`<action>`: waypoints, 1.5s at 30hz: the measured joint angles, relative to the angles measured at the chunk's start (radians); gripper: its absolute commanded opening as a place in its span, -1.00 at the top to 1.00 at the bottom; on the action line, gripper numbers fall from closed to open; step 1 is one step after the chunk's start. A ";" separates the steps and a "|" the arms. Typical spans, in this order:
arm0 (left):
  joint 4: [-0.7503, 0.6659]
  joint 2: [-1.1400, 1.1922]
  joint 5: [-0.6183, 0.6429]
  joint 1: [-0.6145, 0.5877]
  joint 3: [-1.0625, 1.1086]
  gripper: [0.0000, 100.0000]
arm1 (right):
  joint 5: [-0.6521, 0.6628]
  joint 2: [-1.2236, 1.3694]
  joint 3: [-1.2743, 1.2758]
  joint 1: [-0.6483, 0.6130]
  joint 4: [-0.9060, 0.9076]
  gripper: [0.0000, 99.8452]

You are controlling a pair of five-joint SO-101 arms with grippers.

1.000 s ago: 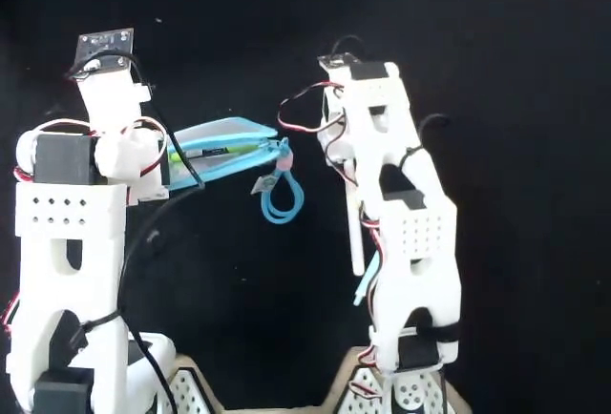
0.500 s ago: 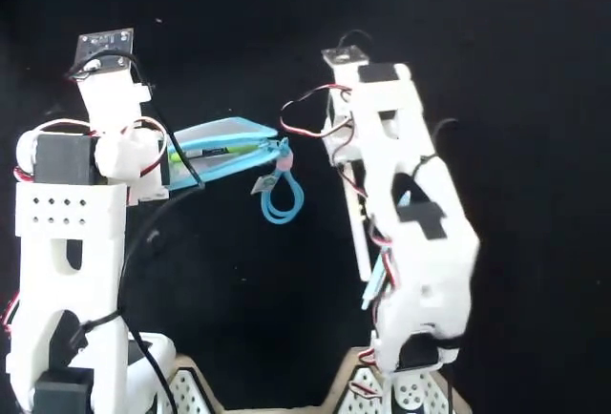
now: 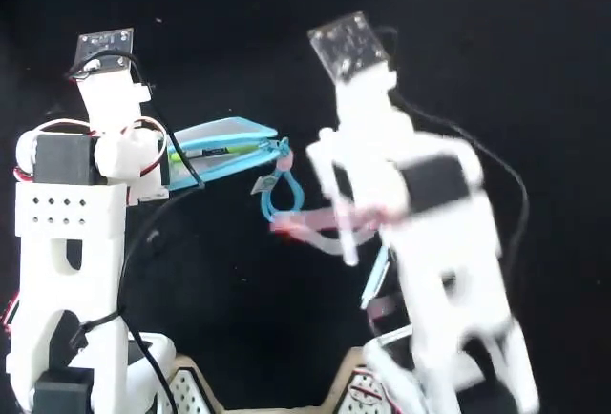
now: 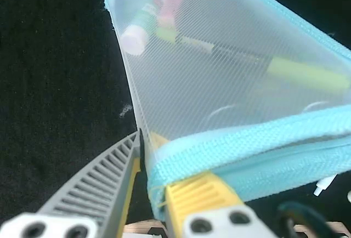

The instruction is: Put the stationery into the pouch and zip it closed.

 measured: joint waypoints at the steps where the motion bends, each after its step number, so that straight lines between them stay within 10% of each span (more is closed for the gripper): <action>1: 0.000 0.000 0.000 0.000 0.000 0.94 | -0.012 -0.058 0.003 -0.032 0.000 0.98; 12: 0.000 0.000 0.000 0.000 0.000 0.94 | -0.117 -0.534 0.158 -0.318 -0.348 0.98; 28: -0.006 0.000 0.000 0.000 0.017 0.94 | -0.117 -0.700 0.732 -0.339 -1.071 0.98; 45: -0.006 0.000 0.000 0.000 0.017 0.94 | -0.117 -0.700 0.964 -0.379 -1.028 0.72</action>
